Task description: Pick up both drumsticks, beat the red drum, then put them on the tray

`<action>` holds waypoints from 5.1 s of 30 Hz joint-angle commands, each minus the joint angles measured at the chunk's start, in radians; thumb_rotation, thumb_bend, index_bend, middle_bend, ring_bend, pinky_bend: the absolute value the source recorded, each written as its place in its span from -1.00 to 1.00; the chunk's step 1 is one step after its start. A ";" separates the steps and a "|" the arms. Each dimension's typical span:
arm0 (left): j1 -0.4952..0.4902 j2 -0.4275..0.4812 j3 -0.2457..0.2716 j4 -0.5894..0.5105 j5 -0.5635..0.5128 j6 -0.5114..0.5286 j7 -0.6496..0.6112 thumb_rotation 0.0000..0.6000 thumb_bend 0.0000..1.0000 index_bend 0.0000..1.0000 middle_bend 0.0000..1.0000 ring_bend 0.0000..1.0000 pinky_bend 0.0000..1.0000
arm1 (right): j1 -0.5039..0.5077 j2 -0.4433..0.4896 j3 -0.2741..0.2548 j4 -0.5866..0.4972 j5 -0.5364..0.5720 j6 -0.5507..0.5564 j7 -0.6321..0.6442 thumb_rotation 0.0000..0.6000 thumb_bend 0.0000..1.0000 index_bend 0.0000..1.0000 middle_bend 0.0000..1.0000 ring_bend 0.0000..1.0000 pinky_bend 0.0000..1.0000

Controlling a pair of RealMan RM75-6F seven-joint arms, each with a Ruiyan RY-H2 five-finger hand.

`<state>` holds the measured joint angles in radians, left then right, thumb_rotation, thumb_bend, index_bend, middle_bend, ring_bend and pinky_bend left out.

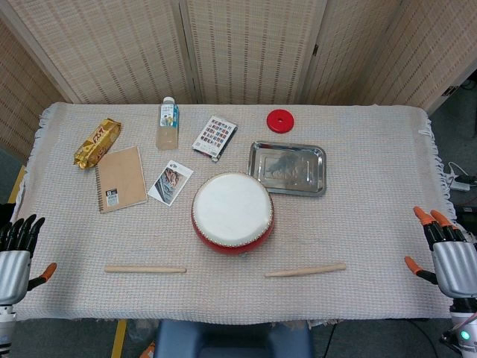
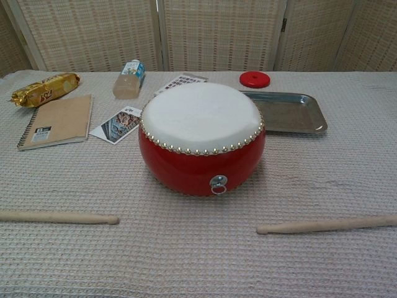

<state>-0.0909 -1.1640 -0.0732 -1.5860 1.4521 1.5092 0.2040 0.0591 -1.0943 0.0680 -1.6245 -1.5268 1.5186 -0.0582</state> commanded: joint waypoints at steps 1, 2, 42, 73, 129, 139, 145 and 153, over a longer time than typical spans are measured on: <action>-0.003 -0.003 -0.001 0.001 -0.003 -0.004 0.004 1.00 -0.54 -1.00 -1.00 -1.00 -0.90 | 0.006 -0.001 0.001 -0.002 -0.003 -0.004 -0.001 1.00 -0.77 -0.96 -0.66 -0.84 -0.42; -0.003 -0.003 0.000 0.001 -0.002 -0.004 0.004 1.00 -0.54 -1.00 -1.00 -1.00 -0.90 | 0.006 -0.001 0.001 -0.002 -0.005 -0.004 -0.001 1.00 -0.77 -0.95 -0.66 -0.83 -0.41; -0.156 -0.088 0.046 0.005 0.142 -0.209 -0.108 1.00 -0.40 -0.30 -0.34 -0.47 -0.63 | 0.086 0.030 -0.011 -0.072 -0.088 -0.062 -0.027 1.00 -0.76 -0.63 -0.59 -0.75 -0.33; -0.263 -0.397 0.045 0.019 -0.140 -0.414 0.216 1.00 -0.31 -0.15 -0.54 -0.80 -0.83 | 0.056 0.043 -0.011 -0.015 -0.027 -0.045 0.048 1.00 -0.76 -0.63 -0.59 -0.75 -0.33; -0.237 -0.330 -0.085 0.218 -0.046 -0.441 -1.786 1.00 -0.14 -0.38 -0.07 -0.24 -0.24 | 0.037 0.050 -0.004 -0.057 -0.013 -0.026 0.024 1.00 -0.75 -0.63 -0.59 -0.74 -0.29; -0.235 -0.348 -0.070 0.222 -0.022 -0.414 -1.782 1.00 -0.11 -0.31 0.04 -0.07 -0.06 | 0.031 0.053 -0.008 -0.061 -0.018 -0.019 0.027 1.00 -0.70 -0.63 -0.59 -0.74 -0.29; -0.229 -0.360 -0.063 0.222 -0.016 -0.391 -1.734 1.00 -0.36 -0.16 0.14 0.01 -0.02 | 0.029 0.055 -0.007 -0.061 -0.021 -0.013 0.030 1.00 -0.67 -0.62 -0.59 -0.74 -0.29; -0.219 -0.383 -0.042 0.217 -0.002 -0.347 -1.593 1.00 -0.54 0.06 0.36 0.20 0.17 | 0.025 0.058 -0.006 -0.062 -0.031 -0.001 0.032 1.00 -0.64 -0.62 -0.59 -0.74 -0.29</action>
<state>-0.3125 -1.5420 -0.1209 -1.3666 1.4473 1.1534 -1.4100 0.0841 -1.0367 0.0617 -1.6868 -1.5579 1.5176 -0.0265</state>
